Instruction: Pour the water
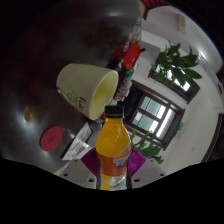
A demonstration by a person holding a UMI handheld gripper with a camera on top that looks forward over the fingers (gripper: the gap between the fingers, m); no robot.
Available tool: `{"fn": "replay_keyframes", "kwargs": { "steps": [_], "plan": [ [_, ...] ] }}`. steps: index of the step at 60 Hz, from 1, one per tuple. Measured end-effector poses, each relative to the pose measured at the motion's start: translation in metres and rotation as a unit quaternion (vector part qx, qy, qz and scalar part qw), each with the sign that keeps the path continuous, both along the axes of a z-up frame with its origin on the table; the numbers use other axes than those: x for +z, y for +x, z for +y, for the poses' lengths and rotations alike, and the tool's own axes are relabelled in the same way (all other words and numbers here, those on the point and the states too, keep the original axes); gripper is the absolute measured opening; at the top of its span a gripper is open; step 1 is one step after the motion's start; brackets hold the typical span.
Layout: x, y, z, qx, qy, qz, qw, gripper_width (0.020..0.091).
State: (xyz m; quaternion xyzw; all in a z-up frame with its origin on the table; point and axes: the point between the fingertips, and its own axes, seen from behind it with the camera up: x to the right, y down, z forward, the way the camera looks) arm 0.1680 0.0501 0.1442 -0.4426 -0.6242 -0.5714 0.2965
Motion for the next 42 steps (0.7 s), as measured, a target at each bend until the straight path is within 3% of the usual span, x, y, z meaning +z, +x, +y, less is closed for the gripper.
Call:
{"fn": "replay_keyframes", "kwargs": {
  "steps": [19,30,42],
  "plan": [
    [0.008,-0.003,0.007,0.001,0.011,-0.028,1.0,0.0343],
    [0.026,-0.015,-0.008,0.011,0.014,0.203,0.979,0.034],
    [0.066,-0.011,-0.018,0.0,0.021,0.496,0.868,0.0348]
  ]
}}
